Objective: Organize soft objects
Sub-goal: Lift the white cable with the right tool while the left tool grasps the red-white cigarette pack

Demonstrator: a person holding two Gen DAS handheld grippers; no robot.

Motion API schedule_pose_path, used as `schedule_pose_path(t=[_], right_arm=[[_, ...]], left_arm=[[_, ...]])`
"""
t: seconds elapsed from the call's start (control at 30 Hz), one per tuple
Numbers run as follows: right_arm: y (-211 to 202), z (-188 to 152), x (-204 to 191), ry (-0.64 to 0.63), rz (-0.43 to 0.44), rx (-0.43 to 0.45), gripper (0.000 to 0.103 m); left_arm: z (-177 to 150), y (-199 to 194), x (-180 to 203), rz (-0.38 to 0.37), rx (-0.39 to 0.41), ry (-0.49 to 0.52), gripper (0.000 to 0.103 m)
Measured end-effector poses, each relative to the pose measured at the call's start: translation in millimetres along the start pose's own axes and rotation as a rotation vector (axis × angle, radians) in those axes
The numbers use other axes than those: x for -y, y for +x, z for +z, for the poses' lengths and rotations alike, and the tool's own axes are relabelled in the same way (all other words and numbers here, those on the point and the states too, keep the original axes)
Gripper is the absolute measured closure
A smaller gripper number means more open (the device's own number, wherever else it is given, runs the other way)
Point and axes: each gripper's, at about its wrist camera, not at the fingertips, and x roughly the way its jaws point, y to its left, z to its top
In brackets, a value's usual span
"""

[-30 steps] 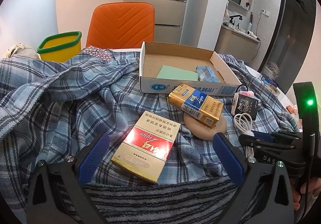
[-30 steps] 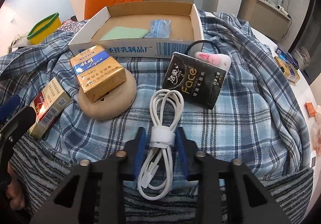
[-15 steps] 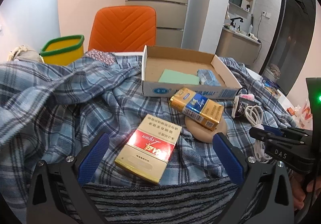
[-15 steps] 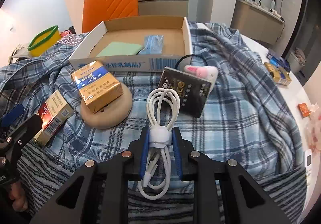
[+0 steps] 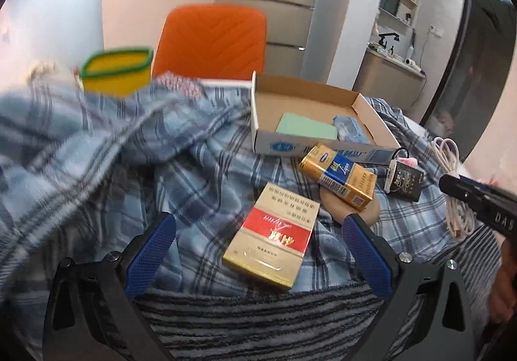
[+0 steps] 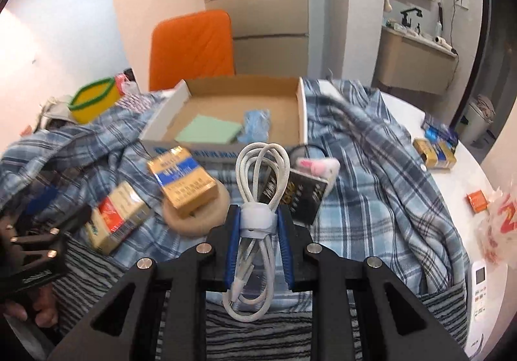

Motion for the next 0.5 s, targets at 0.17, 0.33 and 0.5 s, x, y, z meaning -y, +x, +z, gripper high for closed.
schedule_pose_path(t=[0.17, 0.33, 0.5], right_arm=[[-4.0, -0.7, -9.9, -0.016, 0.040, 0.021, 0.079], [-2.8, -6.4, -8.6, -0.020, 0.070, 0.015, 0.079], [-4.5, -12.0, -3.5, -0.037, 0.086, 0.022, 0.079]], left_arm=[[-1.7, 4.0, 6.3, 0.018, -0.020, 0.038, 0.001], [0.0, 19.1, 10.4, -0.008, -0.078, 0.062, 0.001], [4.5, 31.2, 12.9, 0.006, -0.108, 0.064, 0.014]])
